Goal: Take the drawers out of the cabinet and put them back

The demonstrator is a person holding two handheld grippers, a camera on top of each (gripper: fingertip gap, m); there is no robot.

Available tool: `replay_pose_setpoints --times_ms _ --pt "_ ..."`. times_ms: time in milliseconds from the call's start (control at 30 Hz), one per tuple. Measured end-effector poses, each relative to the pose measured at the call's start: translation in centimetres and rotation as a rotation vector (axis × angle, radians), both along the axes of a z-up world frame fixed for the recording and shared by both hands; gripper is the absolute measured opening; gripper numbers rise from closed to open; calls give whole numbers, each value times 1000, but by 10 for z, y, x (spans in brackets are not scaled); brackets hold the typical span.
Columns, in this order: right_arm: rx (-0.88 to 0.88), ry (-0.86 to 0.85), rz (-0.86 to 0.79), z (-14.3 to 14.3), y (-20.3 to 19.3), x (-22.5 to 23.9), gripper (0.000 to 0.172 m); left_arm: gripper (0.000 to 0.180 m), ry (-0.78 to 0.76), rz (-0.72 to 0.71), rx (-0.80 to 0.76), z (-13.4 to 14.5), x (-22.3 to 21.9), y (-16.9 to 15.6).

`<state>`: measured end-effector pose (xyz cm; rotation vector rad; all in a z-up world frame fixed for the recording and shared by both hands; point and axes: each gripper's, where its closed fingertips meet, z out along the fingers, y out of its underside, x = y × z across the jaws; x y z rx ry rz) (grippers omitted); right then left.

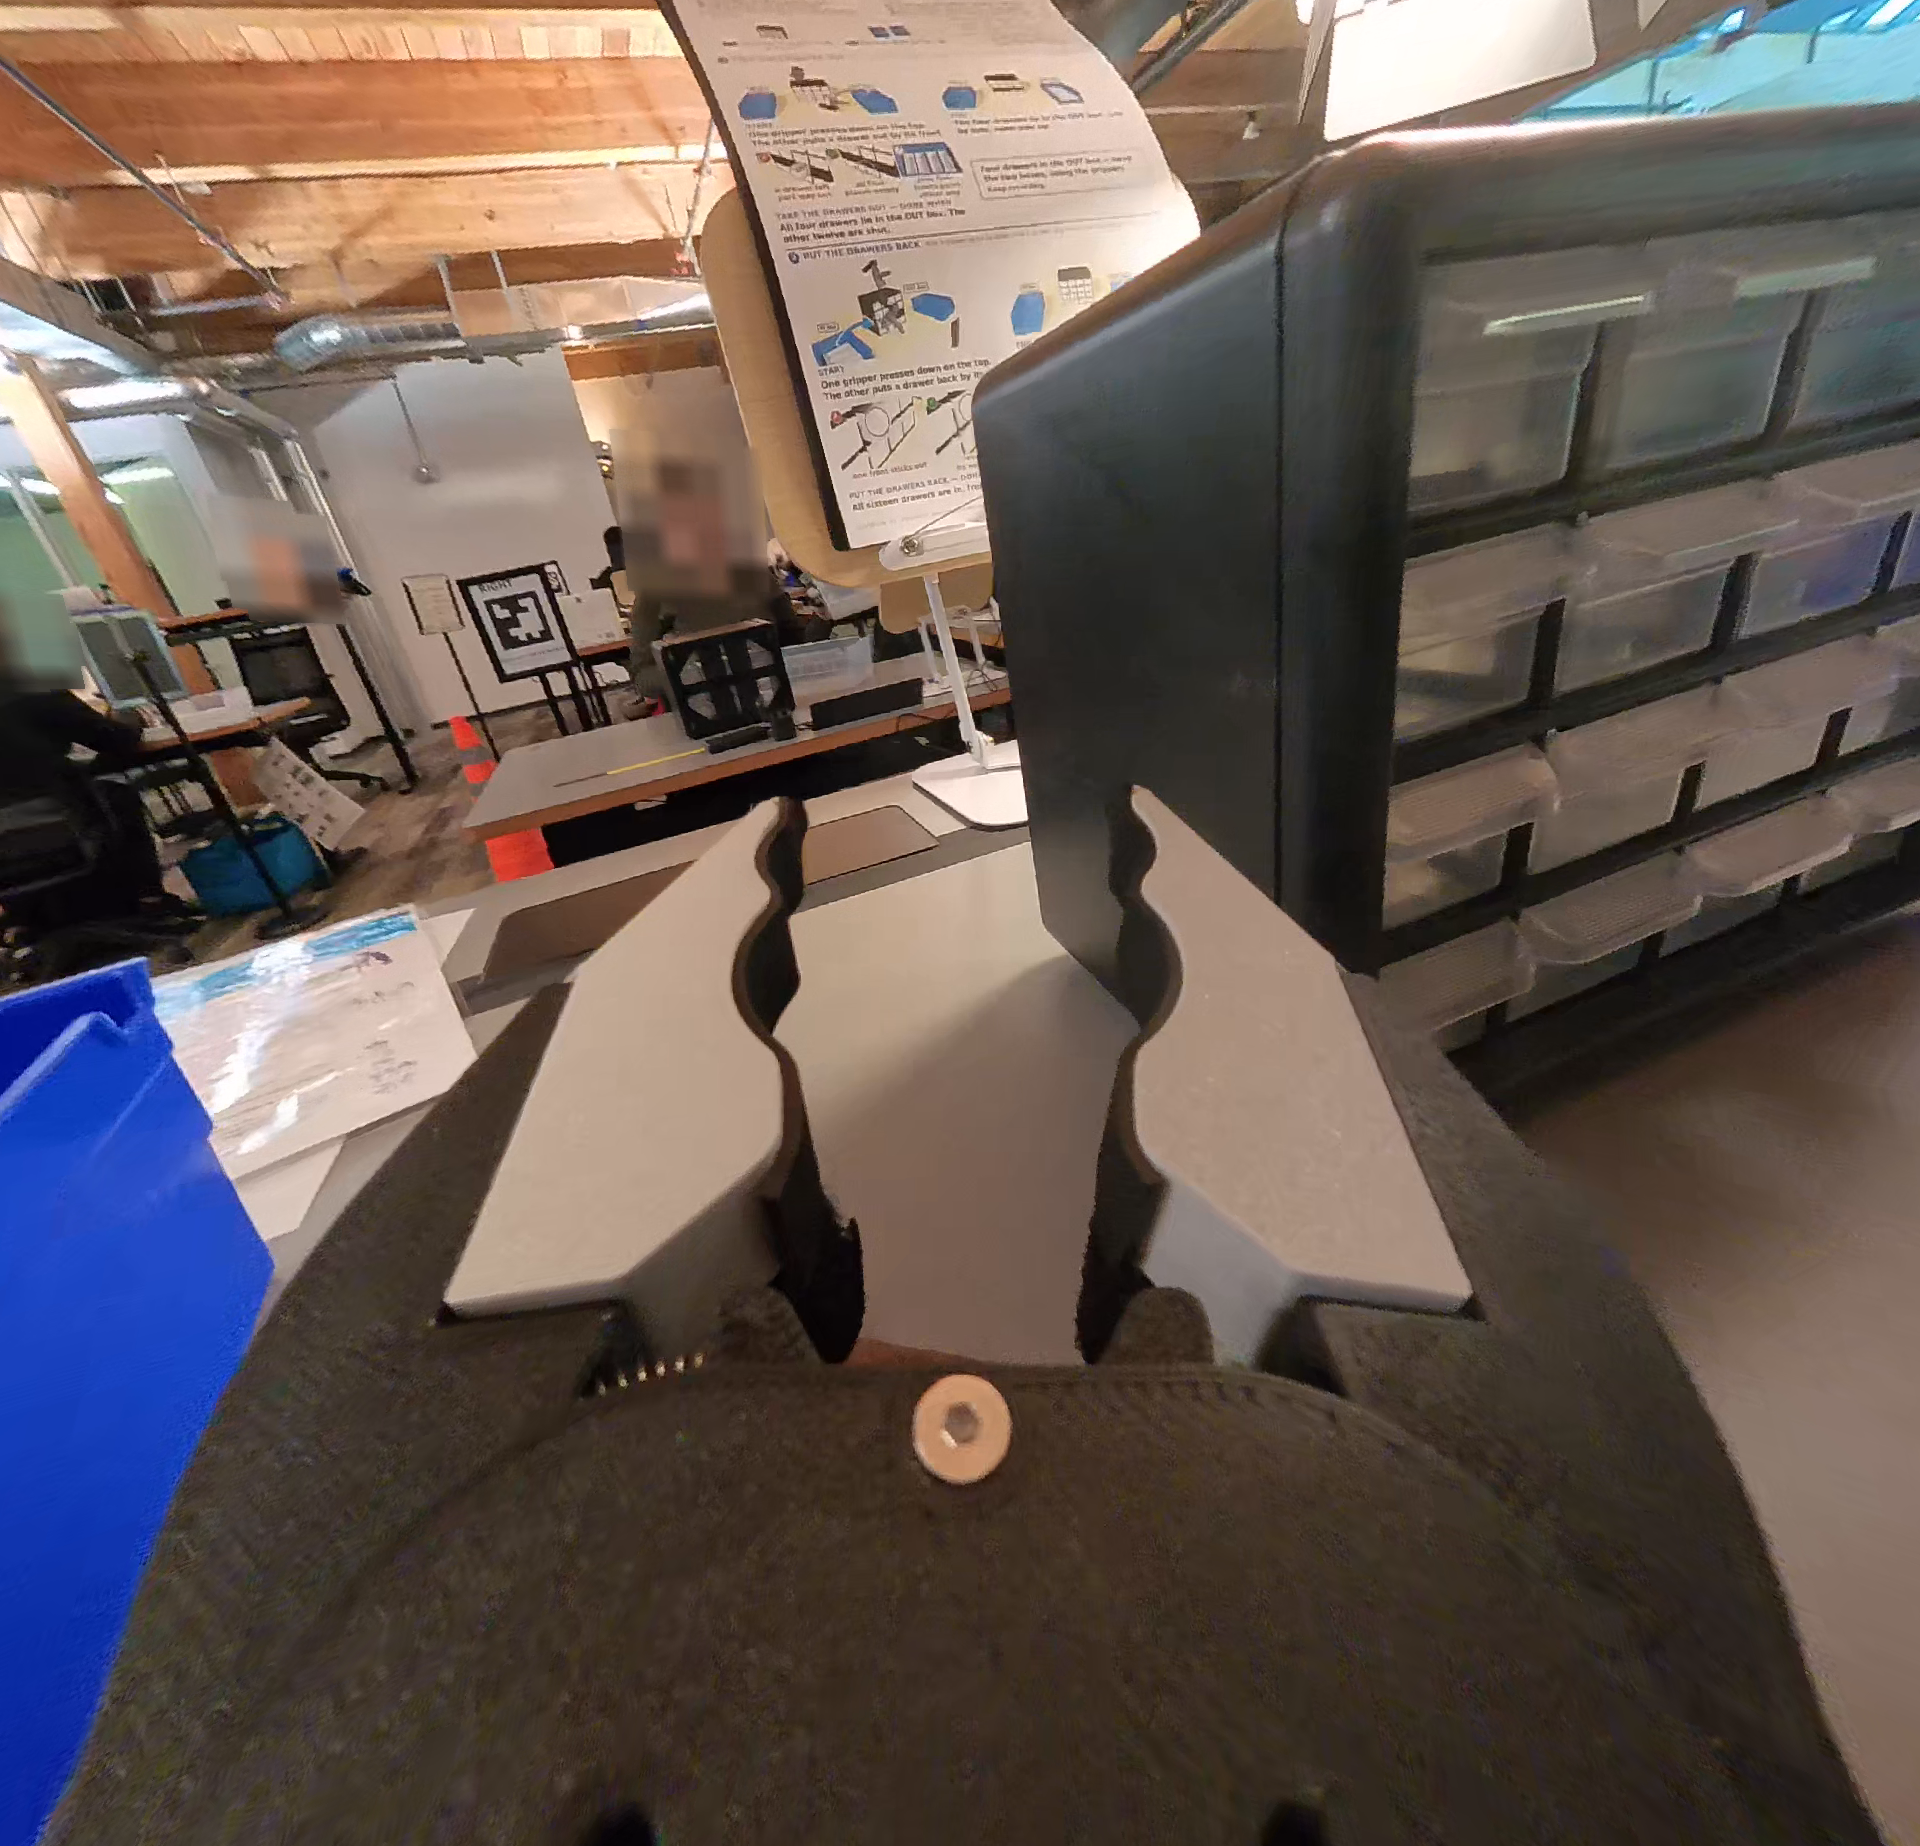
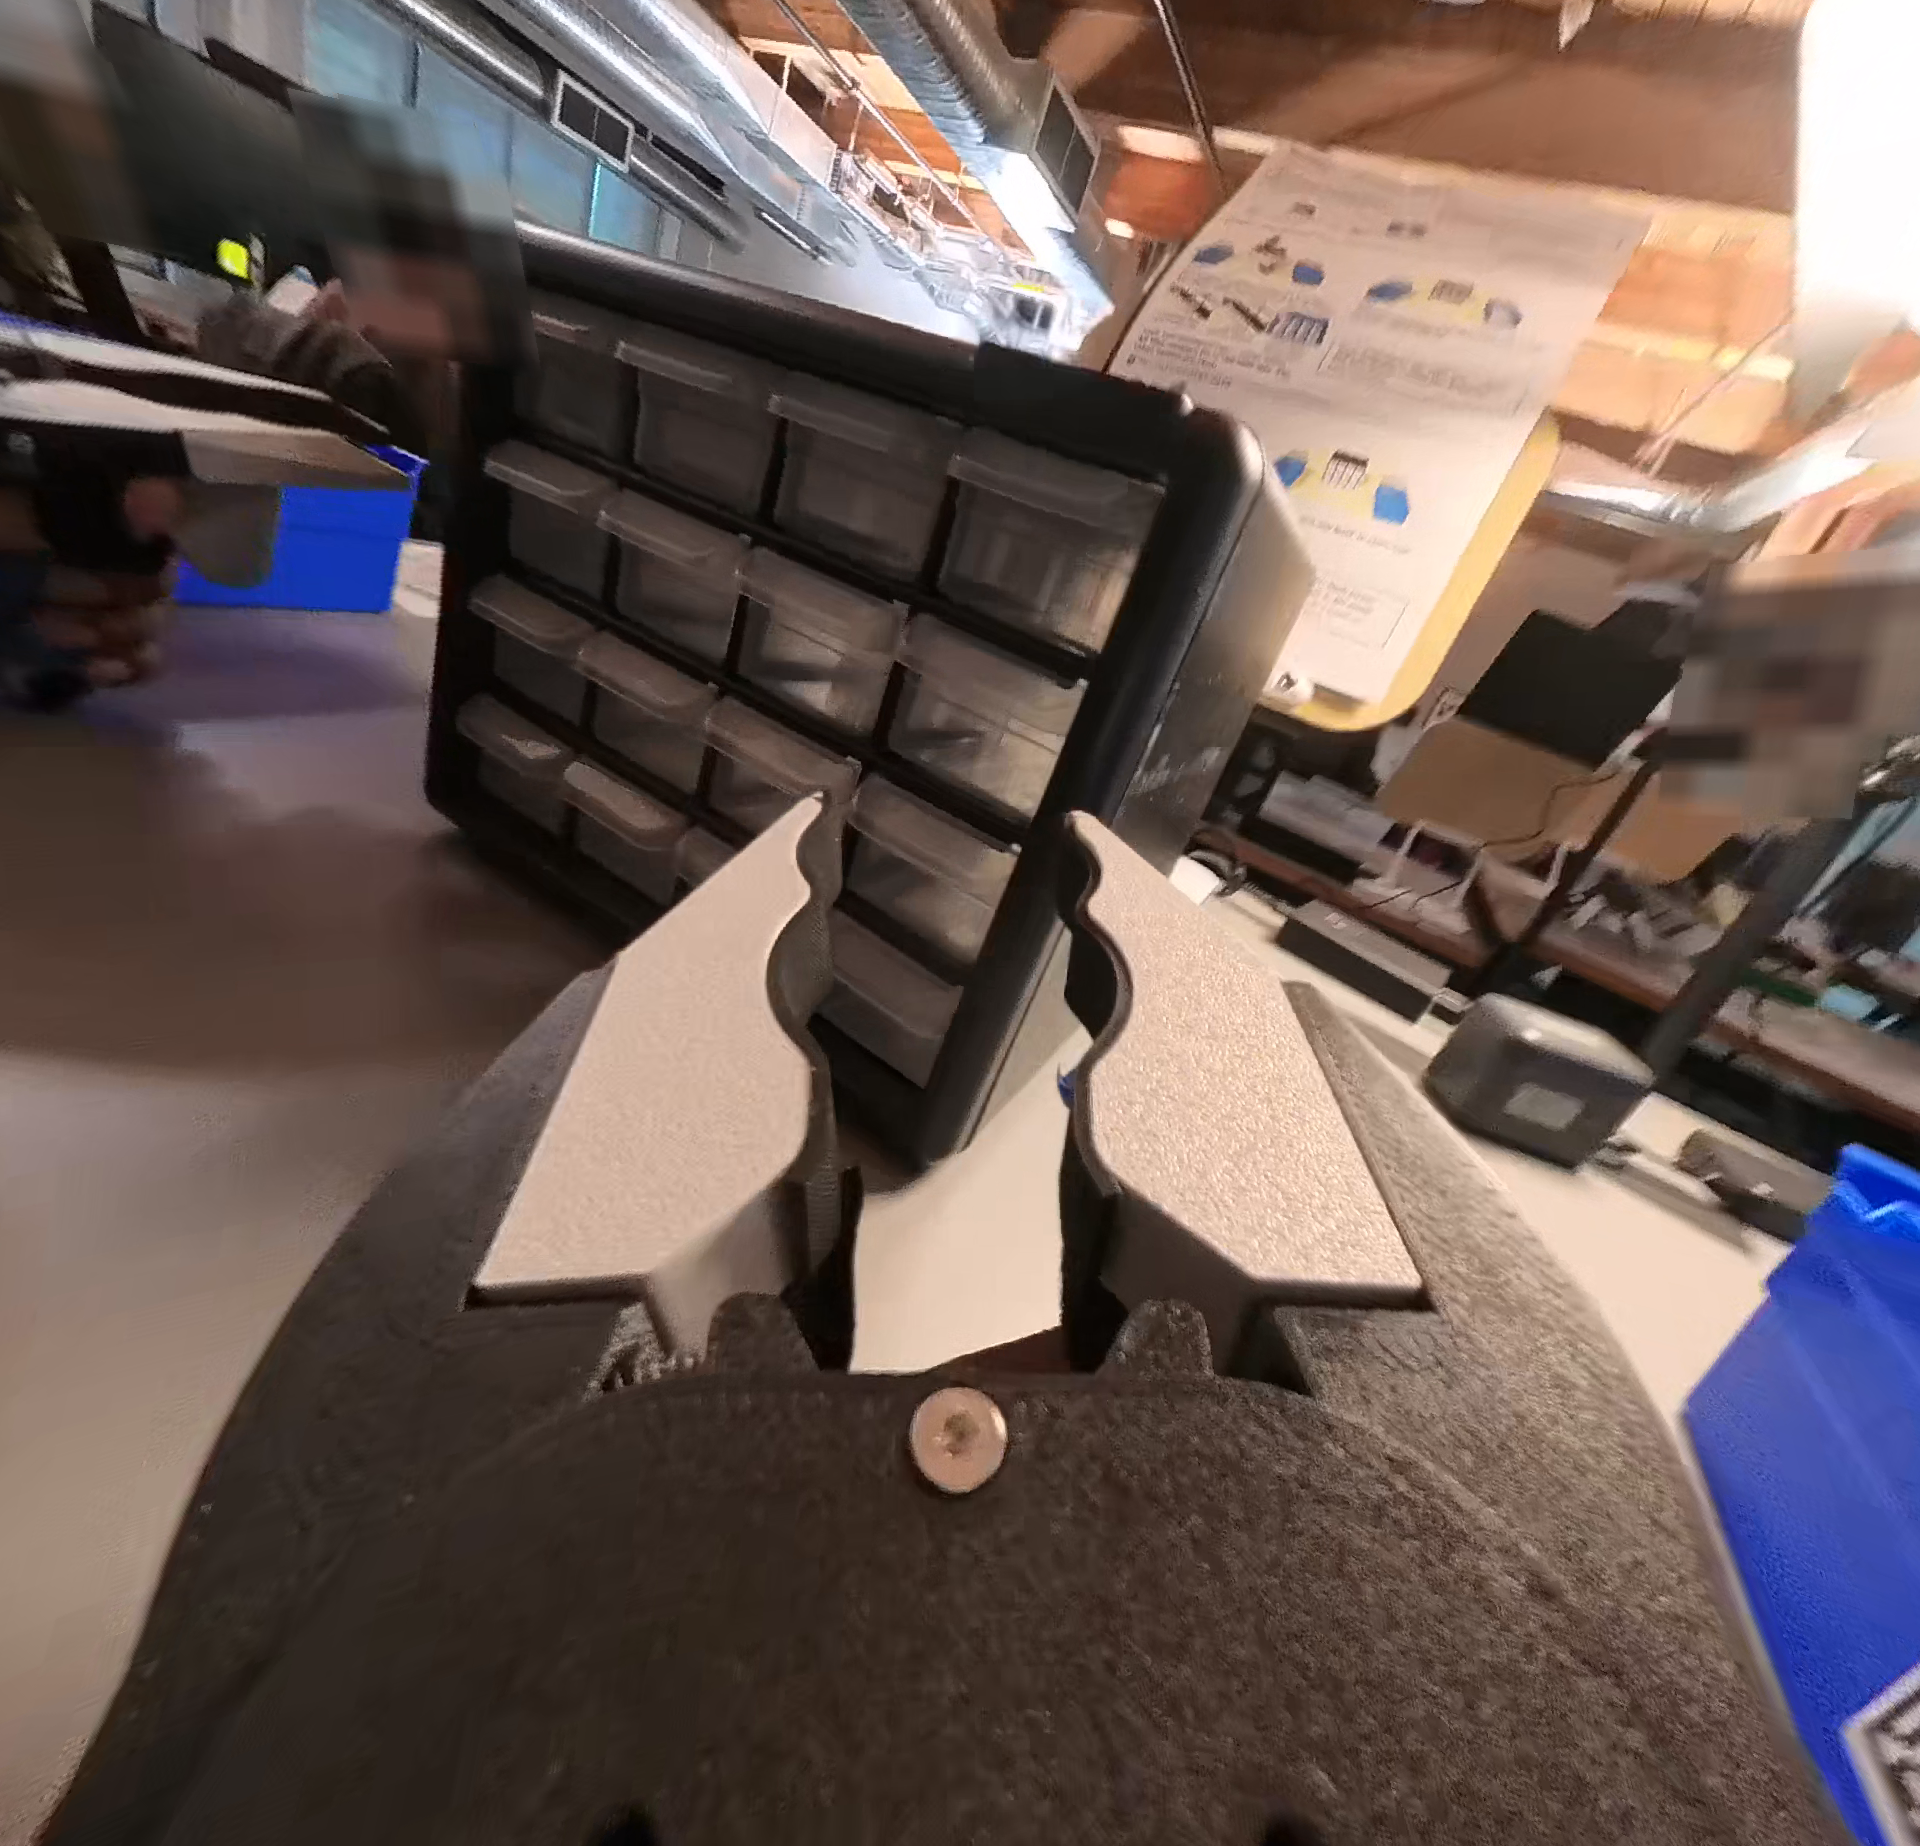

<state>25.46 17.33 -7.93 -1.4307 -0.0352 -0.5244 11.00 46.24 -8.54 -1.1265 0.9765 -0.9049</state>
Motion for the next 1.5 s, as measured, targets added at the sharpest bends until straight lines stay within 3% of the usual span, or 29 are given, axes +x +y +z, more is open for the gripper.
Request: replay_pose_setpoints --times_ms 467,600,700,833,900,967,1067,1267,1500 --pt "-73 -531 -170 11 16 -4 28 59 8 -48 69 1 -1 -28" --pt "-96 -605 -160 11 28 -3 28 60 -31 -115 74 12 -4 -41" --pt "-101 -581 -113 13 36 -3 29 60 -42 -243 75 27 -7 -62" --pt "-121 -591 -42 16 43 -6 29 65 106 -459 44 71 1 -89" --pt "-113 -597 -45 18 45 -5 29 66 202 -464 77 102 14 -92" --pt "-91 -575 -68 19 48 -1 29 72 360 -423 148 114 32 -88" --pt "-96 -543 -86 13 49 1 29 83 586 -431 217 106 56 -88" --pt "-118 -580 -104 11 43 2 29 82 678 -455 290 96 80 -95" --pt "-137 -617 -184 25 49 15 29 68 743 -444 343 80 86 -98"
